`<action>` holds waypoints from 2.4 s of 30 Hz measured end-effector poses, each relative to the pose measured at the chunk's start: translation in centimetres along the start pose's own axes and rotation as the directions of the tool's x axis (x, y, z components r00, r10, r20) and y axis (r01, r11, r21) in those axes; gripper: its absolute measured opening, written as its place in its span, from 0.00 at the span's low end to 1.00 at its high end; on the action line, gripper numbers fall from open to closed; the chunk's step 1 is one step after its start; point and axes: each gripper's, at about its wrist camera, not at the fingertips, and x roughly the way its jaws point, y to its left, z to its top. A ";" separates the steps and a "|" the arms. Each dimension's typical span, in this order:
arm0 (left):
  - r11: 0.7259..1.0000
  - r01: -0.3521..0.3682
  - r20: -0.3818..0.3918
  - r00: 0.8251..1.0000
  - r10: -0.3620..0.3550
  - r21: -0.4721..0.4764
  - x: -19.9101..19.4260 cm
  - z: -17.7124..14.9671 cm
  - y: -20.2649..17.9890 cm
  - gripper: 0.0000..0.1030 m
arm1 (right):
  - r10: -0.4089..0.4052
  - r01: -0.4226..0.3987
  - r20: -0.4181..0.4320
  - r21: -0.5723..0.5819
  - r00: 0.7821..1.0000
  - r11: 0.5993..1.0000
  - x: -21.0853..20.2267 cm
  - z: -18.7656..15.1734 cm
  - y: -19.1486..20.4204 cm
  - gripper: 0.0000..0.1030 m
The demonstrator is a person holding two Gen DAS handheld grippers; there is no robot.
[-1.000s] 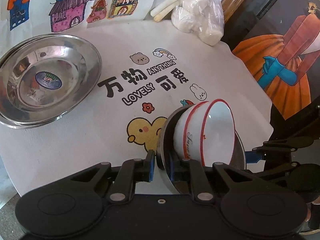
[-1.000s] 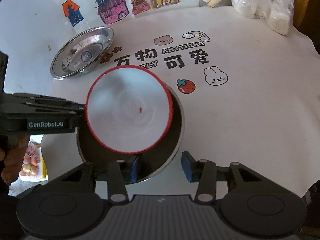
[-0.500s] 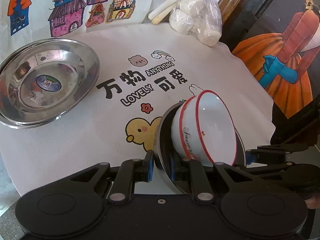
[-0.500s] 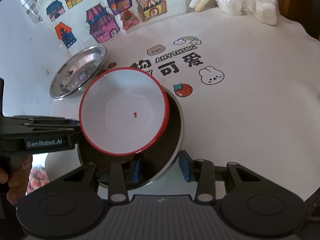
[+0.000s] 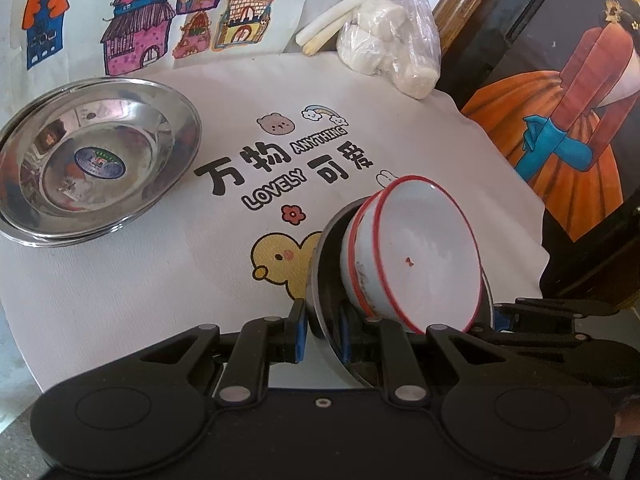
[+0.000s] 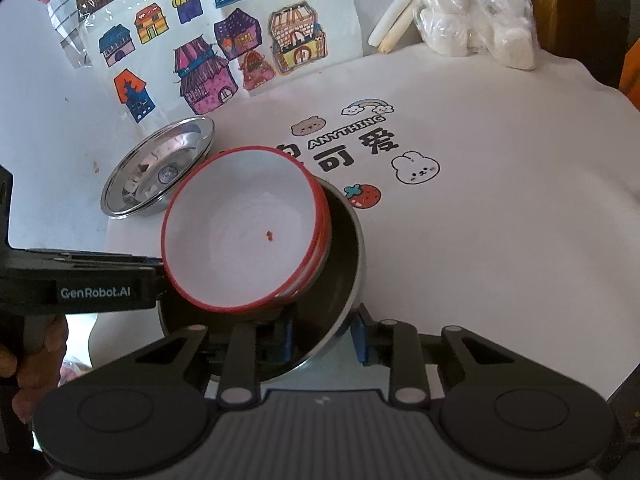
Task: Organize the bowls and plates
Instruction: 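Lift the steel bowl holding the white bowls with both grippers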
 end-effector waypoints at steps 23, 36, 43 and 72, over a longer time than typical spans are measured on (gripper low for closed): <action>0.999 0.037 -0.003 0.999 -0.037 -0.022 -1.1 -0.7 0.5 0.12 | 0.013 -0.007 -0.068 0.085 0.998 0.996 -0.8 -0.4 0.0 0.27; 0.999 0.024 0.056 0.998 -0.023 -0.030 -2.9 0.8 2.1 0.12 | 0.026 -0.024 -0.052 0.049 0.998 0.998 -0.7 1.8 2.1 0.27; 0.999 0.021 0.075 0.997 -0.018 -0.043 -3.5 1.4 3.1 0.12 | 0.029 -0.028 -0.051 0.023 0.998 0.999 0.0 2.5 2.8 0.27; 0.996 -0.024 0.171 0.985 0.039 -0.089 -6.3 5.2 8.1 0.12 | 0.067 -0.070 -0.032 -0.096 0.997 0.993 2.9 8.4 7.4 0.27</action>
